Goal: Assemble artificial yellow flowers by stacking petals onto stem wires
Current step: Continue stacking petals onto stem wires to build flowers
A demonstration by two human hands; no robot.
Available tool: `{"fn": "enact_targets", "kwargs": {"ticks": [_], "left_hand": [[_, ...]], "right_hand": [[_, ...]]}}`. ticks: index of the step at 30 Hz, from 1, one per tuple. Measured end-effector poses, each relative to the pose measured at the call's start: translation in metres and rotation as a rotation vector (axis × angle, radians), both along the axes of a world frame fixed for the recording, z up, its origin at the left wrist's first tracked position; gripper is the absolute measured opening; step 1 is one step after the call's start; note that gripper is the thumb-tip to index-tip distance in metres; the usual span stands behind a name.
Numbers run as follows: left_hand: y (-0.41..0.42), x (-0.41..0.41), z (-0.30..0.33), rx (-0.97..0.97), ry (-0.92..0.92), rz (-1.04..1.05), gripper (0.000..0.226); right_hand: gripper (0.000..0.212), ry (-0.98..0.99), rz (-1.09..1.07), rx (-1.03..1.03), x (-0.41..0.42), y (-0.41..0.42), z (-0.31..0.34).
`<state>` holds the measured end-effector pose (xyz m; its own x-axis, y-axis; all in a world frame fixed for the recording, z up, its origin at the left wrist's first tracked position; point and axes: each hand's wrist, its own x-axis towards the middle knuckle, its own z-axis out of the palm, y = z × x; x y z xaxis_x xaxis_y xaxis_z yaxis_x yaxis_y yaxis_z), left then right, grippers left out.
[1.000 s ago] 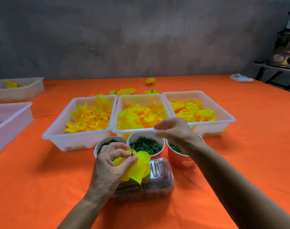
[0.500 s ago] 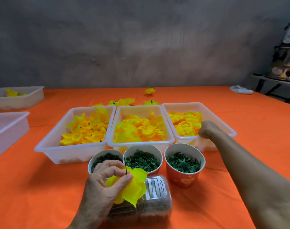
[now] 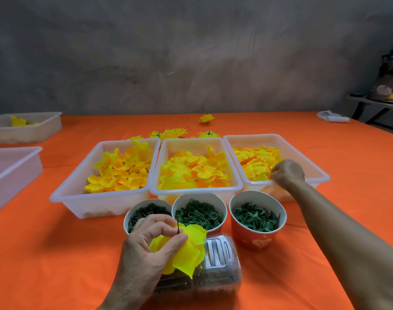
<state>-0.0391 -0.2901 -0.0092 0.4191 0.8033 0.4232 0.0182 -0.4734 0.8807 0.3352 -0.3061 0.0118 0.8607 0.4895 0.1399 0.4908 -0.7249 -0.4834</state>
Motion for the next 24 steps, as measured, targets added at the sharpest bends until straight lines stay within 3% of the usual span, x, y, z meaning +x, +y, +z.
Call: {"fn": "enact_targets", "kwargs": {"ticks": [4,7,10,13,16,20,24], "left_hand": [[-0.002,0.000,0.000,-0.016,-0.012,-0.002,0.009],[-0.004,0.001,0.002,-0.023,-0.015,0.002,0.010],[-0.004,0.002,0.001,-0.009,-0.010,0.020,0.021],[-0.004,0.002,0.002,0.003,-0.016,0.023,0.018],[-0.003,0.002,0.001,0.005,-0.011,0.023,0.012],[-0.002,0.002,0.001,0.009,-0.021,0.018,0.017],[-0.001,0.002,0.000,0.012,-0.008,0.020,0.017]], "right_hand": [[0.024,-0.018,0.036,-0.006,0.001,-0.004,0.006],[0.027,-0.148,-0.042,0.049,0.004,0.002,0.011],[0.032,-0.122,-0.049,-0.169,0.010,0.010,0.005],[0.021,0.000,0.002,-0.261,0.013,0.015,0.001],[0.002,-0.014,-0.005,-0.223,0.012,0.017,0.002],[0.025,-0.028,-0.037,-0.159,0.012,0.017,-0.002],[0.029,-0.022,0.005,-0.097,0.015,0.012,0.001]]}}
